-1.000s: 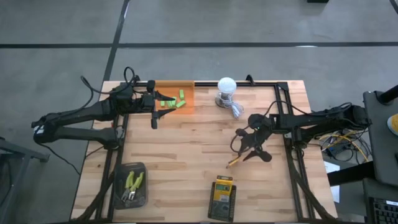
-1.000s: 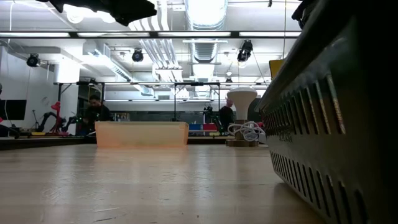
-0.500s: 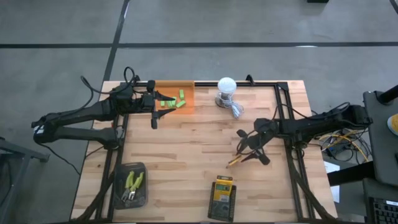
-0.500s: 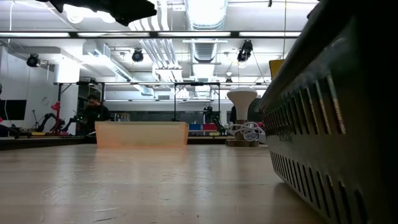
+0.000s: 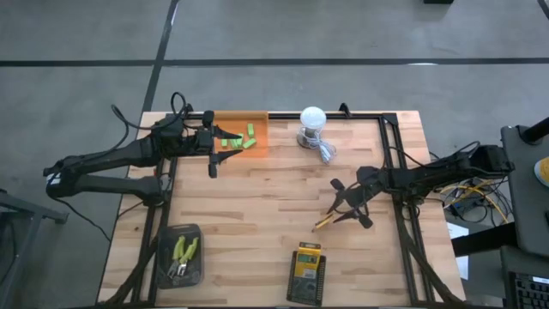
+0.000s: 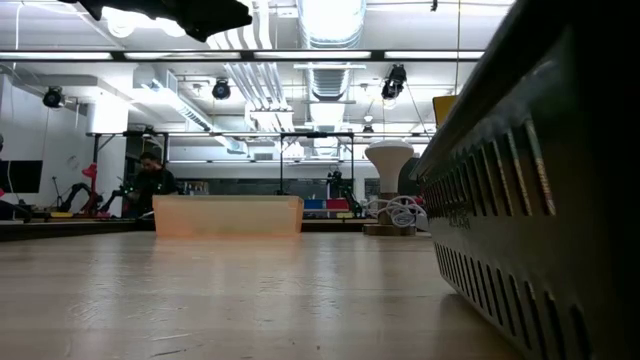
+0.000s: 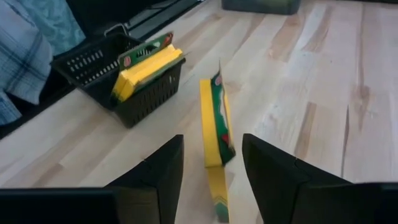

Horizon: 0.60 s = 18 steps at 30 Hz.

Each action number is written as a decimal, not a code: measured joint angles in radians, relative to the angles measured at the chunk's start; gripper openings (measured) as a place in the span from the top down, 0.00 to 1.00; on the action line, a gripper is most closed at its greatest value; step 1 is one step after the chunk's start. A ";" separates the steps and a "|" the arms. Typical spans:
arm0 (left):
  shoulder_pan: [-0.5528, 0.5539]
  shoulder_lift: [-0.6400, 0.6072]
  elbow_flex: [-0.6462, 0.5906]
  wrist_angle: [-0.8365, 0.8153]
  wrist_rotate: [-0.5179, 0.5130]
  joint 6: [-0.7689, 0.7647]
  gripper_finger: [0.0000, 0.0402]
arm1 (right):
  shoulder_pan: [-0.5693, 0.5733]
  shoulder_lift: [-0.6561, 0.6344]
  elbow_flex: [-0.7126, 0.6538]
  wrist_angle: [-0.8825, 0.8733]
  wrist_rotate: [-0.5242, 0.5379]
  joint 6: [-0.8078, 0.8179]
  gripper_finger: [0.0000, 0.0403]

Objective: Pick & Place School Supplies
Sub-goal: Put the crayon box into the right black bin

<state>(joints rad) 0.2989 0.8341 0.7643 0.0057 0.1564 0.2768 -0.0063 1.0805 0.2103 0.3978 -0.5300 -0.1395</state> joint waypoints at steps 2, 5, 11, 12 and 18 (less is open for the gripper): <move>0.000 0.000 0.000 0.000 0.000 0.000 0.53 | 0.000 0.000 -0.009 0.003 0.004 -0.012 0.61; 0.000 0.000 0.000 0.000 0.000 0.000 0.53 | 0.000 0.000 -0.011 0.006 0.006 -0.025 0.62; 0.000 0.000 0.000 0.000 0.000 0.000 0.53 | 0.000 0.001 -0.012 0.005 0.006 -0.028 0.64; 0.000 0.000 0.000 0.000 0.000 0.000 0.53 | 0.000 0.001 -0.012 0.004 0.006 -0.029 0.64; 0.000 0.000 0.000 0.000 0.000 0.000 0.53 | 0.006 0.035 -0.001 0.005 0.006 -0.029 0.66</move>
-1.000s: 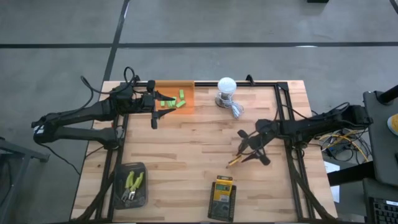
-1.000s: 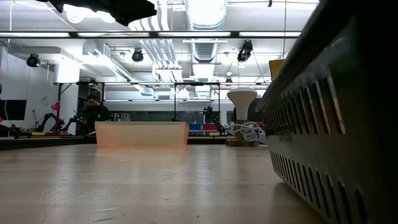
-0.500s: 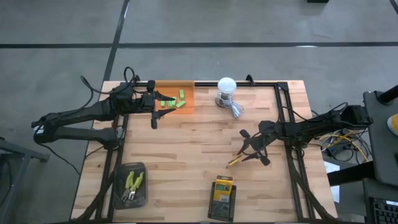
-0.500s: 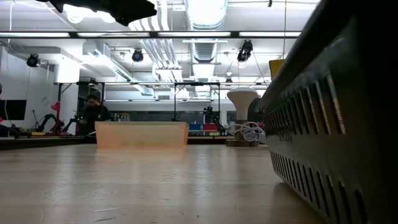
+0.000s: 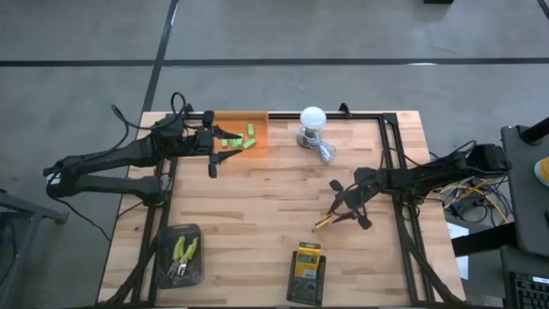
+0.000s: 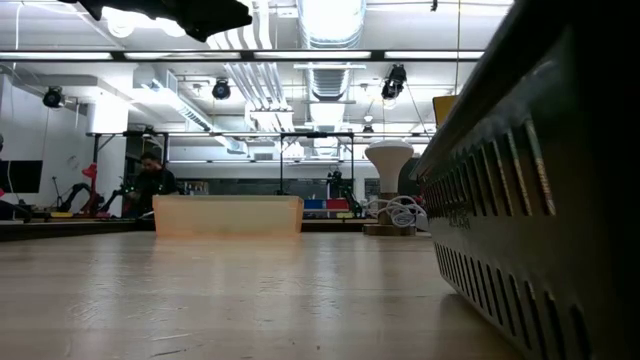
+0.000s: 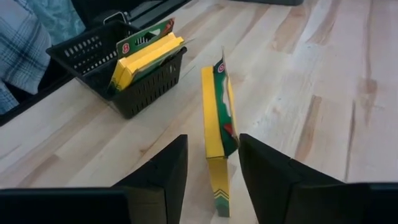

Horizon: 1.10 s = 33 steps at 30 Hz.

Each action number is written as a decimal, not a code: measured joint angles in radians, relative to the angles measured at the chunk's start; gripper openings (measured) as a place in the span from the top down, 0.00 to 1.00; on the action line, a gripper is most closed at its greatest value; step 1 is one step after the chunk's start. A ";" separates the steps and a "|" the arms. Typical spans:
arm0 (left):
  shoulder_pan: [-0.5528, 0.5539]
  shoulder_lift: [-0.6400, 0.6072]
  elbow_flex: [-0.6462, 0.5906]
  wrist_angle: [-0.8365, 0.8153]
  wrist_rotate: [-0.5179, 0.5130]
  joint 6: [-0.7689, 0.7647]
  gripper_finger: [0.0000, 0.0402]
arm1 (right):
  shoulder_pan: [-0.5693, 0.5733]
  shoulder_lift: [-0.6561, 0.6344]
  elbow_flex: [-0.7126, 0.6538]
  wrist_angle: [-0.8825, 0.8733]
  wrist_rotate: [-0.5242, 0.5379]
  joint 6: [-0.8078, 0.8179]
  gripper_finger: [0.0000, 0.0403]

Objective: Pick & Place School Supplies
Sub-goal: Put the crayon box into the right black bin

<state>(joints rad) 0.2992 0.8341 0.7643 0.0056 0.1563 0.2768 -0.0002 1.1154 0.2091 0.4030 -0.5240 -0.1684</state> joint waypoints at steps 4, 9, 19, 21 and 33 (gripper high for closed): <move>0.000 0.000 0.000 0.000 0.000 0.000 0.53 | 0.010 0.046 0.024 0.000 0.000 -0.020 0.67; 0.000 0.000 0.000 0.000 0.000 0.000 0.53 | 0.009 0.088 0.048 0.000 0.000 -0.027 0.70; 0.000 0.000 0.000 0.000 0.000 0.000 0.53 | 0.010 0.097 0.051 0.000 -0.008 -0.048 0.82; 0.000 0.000 0.000 0.000 0.000 0.000 0.53 | 0.010 0.097 0.052 0.000 -0.009 -0.049 0.85; 0.000 0.000 0.000 0.000 0.000 0.000 0.53 | 0.010 0.097 0.052 -0.001 -0.034 -0.049 0.91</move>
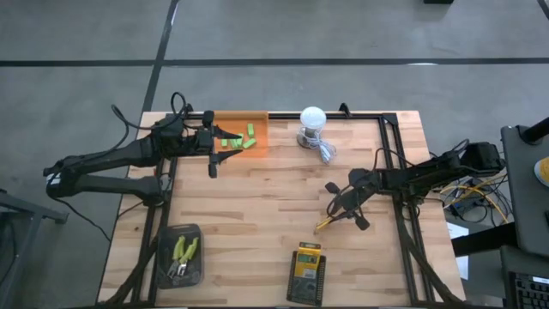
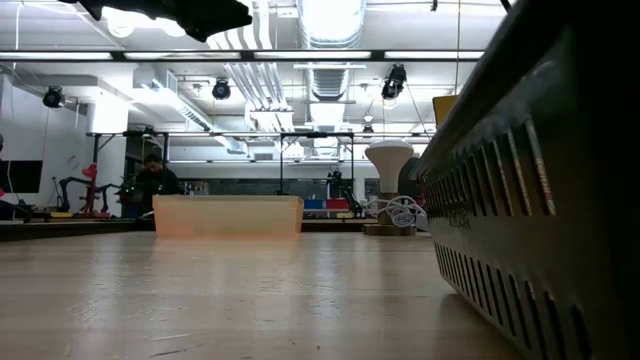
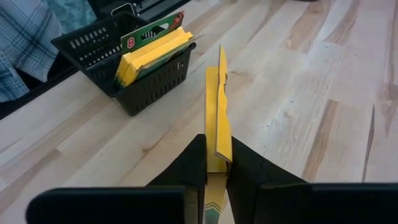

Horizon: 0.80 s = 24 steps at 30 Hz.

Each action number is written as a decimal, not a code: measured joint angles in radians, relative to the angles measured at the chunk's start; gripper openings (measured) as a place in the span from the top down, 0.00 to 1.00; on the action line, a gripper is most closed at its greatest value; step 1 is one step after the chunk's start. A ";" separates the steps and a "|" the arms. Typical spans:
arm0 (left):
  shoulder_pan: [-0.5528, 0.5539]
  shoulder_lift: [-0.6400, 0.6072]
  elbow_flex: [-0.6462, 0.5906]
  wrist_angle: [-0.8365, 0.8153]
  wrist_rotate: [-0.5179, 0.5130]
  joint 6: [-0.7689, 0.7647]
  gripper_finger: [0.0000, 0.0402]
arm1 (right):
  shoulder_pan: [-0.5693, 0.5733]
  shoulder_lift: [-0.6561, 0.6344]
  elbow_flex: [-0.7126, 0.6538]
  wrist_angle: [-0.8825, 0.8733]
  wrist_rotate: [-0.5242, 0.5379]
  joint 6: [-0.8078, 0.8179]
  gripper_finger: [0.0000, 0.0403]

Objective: Pick & Place School Supplies
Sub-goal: Put the crayon box into the right black bin

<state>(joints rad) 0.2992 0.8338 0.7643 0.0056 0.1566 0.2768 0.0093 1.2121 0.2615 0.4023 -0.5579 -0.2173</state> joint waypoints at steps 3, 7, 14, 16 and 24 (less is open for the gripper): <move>0.000 0.000 0.000 0.000 0.000 0.000 0.53 | 0.000 0.000 0.000 0.004 0.000 0.000 0.91; 0.000 0.000 0.000 0.000 0.000 0.000 0.53 | 0.000 -0.007 0.001 0.034 0.004 0.000 0.91; 0.000 0.000 0.000 0.000 0.000 0.000 0.53 | -0.001 -0.035 0.044 0.046 0.023 0.039 0.91; 0.000 0.000 0.000 0.000 0.000 0.000 0.53 | -0.001 -0.049 0.059 0.043 0.050 0.067 0.91; 0.000 0.000 0.000 0.000 0.000 0.000 0.53 | -0.001 -0.139 0.165 -0.032 0.144 0.270 0.91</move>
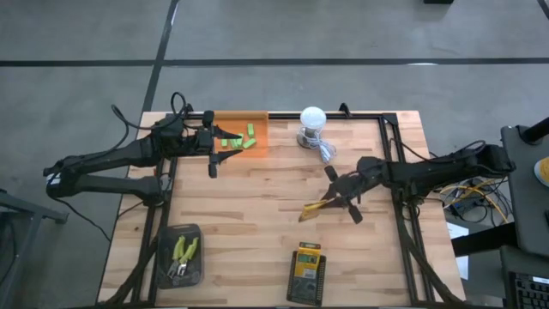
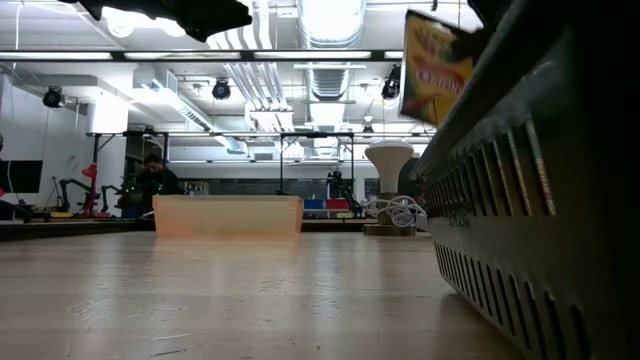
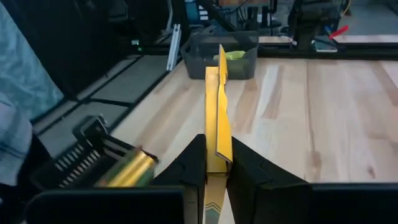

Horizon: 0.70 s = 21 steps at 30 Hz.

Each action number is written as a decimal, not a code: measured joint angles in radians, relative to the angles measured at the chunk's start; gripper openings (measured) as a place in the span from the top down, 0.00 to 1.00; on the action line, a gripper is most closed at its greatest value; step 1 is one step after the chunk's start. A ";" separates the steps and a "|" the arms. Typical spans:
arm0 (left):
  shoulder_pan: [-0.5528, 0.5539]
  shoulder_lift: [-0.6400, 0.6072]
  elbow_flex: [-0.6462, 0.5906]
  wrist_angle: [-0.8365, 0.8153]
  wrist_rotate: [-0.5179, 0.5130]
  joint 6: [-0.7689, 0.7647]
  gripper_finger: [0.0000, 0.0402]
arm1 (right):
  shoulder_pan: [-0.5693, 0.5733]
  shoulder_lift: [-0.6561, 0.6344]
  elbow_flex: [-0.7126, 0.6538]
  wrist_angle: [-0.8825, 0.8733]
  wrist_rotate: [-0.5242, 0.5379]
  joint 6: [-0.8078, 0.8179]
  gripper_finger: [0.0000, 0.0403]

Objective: Pick & Place School Supplies
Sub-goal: Put the crayon box into the right black bin

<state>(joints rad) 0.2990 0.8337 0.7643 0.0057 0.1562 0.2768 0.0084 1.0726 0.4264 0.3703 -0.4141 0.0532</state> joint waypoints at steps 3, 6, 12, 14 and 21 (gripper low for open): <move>0.000 0.000 0.000 0.000 0.000 0.000 0.53 | 0.001 -0.044 0.067 -0.124 -0.001 0.046 0.91; 0.000 0.000 0.000 0.000 0.000 0.000 0.53 | 0.001 -0.078 0.140 -0.243 -0.001 0.109 0.91; 0.000 0.000 0.000 0.000 0.000 0.000 0.53 | 0.001 -0.098 0.273 -0.396 -0.002 0.358 0.91; 0.000 0.000 0.000 0.000 0.000 0.000 0.53 | 0.005 -0.097 0.300 -0.406 -0.002 0.411 0.90; 0.000 0.000 0.000 0.000 0.000 0.000 0.53 | 0.030 -0.094 0.323 -0.420 -0.001 0.642 0.90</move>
<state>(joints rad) 0.2990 0.8338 0.7643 0.0059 0.1565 0.2768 0.0389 0.9783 0.7492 -0.0496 -0.4153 0.6954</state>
